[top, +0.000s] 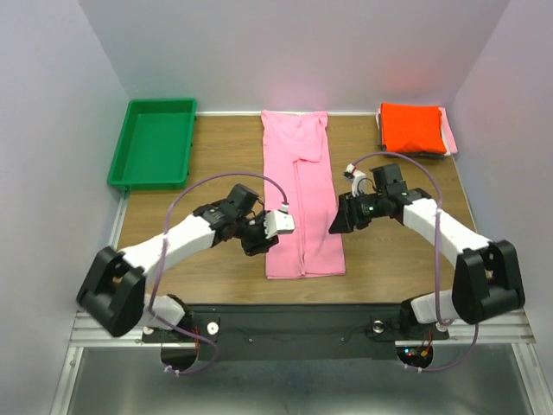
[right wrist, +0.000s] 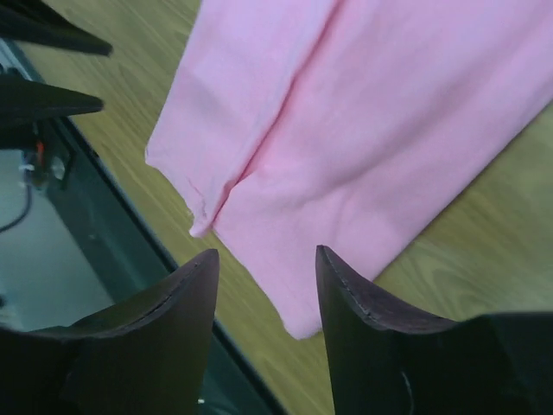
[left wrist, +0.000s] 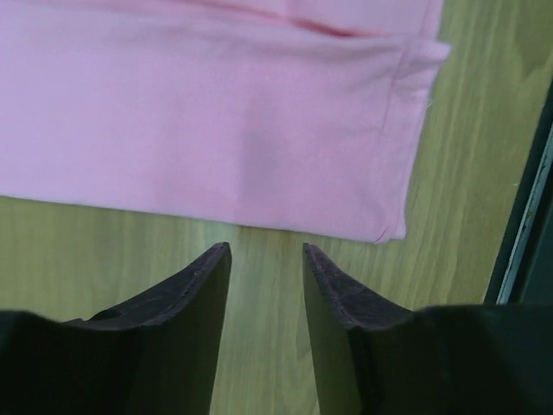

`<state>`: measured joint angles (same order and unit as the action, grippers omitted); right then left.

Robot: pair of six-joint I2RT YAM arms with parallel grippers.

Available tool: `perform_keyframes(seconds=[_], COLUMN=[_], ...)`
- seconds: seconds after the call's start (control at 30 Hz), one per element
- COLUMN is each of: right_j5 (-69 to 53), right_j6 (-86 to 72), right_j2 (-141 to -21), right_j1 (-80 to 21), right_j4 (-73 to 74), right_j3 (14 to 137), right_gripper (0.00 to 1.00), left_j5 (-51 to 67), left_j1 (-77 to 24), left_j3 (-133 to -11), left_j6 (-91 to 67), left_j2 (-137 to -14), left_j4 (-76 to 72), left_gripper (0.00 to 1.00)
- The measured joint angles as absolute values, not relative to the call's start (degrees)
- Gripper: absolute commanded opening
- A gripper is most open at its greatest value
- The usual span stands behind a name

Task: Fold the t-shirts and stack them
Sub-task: Fold the tshirt

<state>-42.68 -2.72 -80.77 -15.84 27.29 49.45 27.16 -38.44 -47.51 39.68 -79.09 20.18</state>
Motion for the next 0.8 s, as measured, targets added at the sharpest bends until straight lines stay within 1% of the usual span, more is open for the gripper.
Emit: perform_keyframes(seconds=[0.07, 0.1, 0.13, 0.2, 0.3, 0.4, 0.5, 0.63, 0.8], right_j5=[-41.30, -40.73, -39.64, -37.19, -32.97, -30.06, -27.03, -24.16, -21.91], right_j6=[3.42, 6.07, 10.63, 17.80, 28.49, 38.37, 45.10, 50.85, 55.77], right_j2=[-77.14, -75.22, -72.82, -68.66, -62.30, -57.63, -56.55, -57.23, -58.70], right_j1=[-15.84, -15.86, -16.01, -17.67, -23.14, -29.45, -33.93, -39.07, -42.13], right_j4=[29.54, 30.50, 32.32, 34.13, 34.70, 36.14, 35.68, 34.41, 30.98], right_j3=[50.87, 50.96, 50.92, 50.02, 45.91, 40.34, 36.27, 32.53, 28.62], right_gripper=[0.62, 0.64, 0.66, 0.67, 0.68, 0.68, 0.68, 0.67, 0.63], left_j5=[27.88, 28.42, 28.73, 29.61, 30.26, 30.15, 29.71, 29.74, 29.78], left_j1=[-38.48, -38.48, -38.50, -38.52, -39.03, -40.21, -41.78, -42.94, -44.45], left_j3=[-46.74, -45.82, -44.93, -42.13, -36.40, -30.92, -26.79, -25.85, -25.82], left_j6=[41.15, 42.04, 42.83, 45.10, 49.28, 52.99, 55.46, 56.58, 56.99], left_j2=[-73.67, -70.00, -67.68, -63.31, -59.11, -58.15, -58.41, -59.44, -59.51], left_j4=[19.92, 19.46, 18.90, 17.96, 16.73, 16.10, 14.66, 13.10, 10.85], left_gripper=[0.65, 0.66, 0.67, 0.68, 0.68, 0.68, 0.67, 0.67, 0.67])
